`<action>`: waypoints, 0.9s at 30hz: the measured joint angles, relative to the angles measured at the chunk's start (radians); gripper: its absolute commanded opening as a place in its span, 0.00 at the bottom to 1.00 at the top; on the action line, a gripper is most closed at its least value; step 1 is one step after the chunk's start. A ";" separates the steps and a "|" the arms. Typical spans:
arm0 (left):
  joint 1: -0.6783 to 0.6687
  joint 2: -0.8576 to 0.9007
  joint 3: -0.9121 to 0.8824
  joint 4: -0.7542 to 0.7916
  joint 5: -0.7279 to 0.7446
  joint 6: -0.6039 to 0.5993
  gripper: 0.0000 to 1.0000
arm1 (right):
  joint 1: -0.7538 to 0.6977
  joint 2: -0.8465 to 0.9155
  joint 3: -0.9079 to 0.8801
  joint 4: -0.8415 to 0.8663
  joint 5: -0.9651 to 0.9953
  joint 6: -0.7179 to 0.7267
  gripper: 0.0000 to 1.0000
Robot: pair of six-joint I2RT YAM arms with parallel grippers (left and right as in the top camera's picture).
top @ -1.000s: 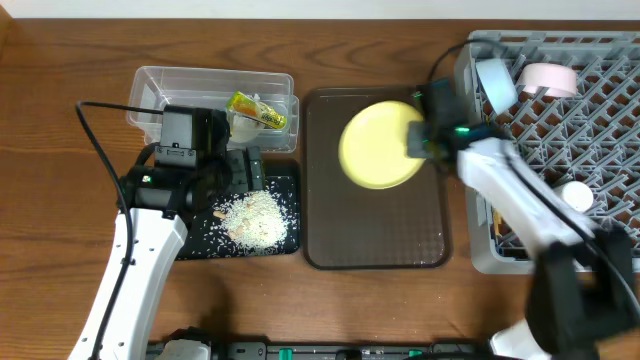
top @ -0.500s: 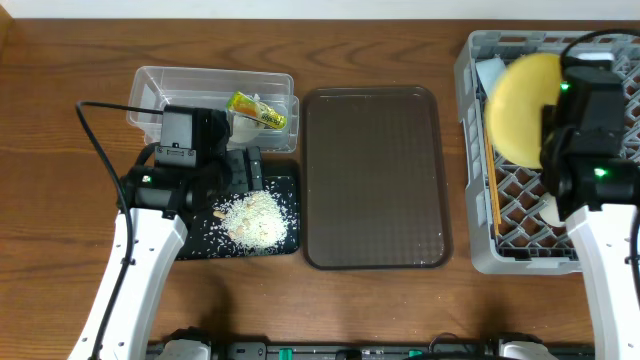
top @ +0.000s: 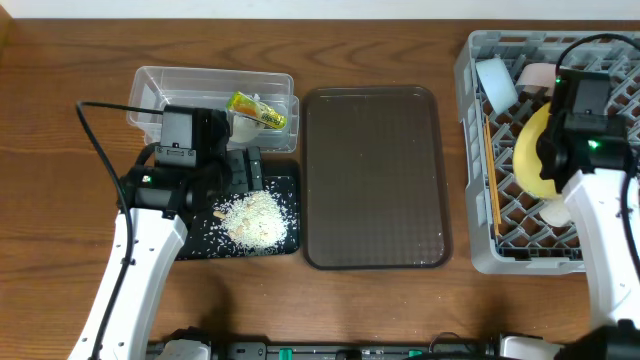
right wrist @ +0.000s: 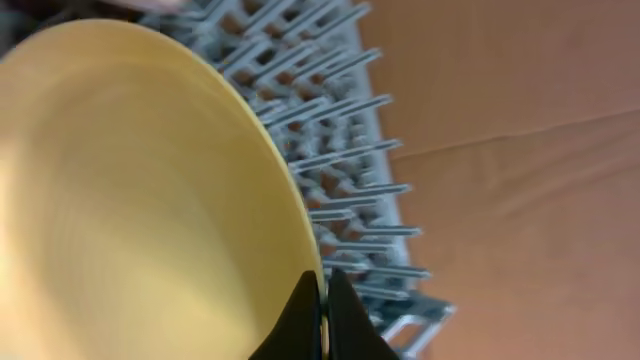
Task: Sort waste into correct bins and load items into the dishwasher rack
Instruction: 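Lift the yellow plate and stand it upright in the rack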
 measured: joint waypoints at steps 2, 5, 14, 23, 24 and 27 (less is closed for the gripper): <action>0.000 0.000 0.000 0.000 0.000 0.000 0.90 | 0.002 0.010 -0.002 -0.009 -0.062 0.059 0.14; 0.000 0.000 0.000 0.000 0.000 0.000 0.90 | 0.006 0.003 -0.002 -0.008 -0.162 0.156 0.43; 0.000 0.000 0.000 0.027 -0.001 0.000 0.90 | 0.010 -0.174 -0.004 0.056 -0.472 0.312 0.61; 0.000 0.000 0.000 0.030 0.000 0.004 0.90 | 0.011 -0.176 -0.013 -0.076 -0.825 0.322 0.69; 0.000 0.000 0.000 0.008 0.000 0.004 0.90 | 0.011 -0.162 -0.024 -0.093 -0.844 0.323 0.70; 0.000 0.000 0.000 -0.098 -0.001 0.005 0.89 | 0.011 -0.134 -0.057 -0.141 -0.873 0.328 0.75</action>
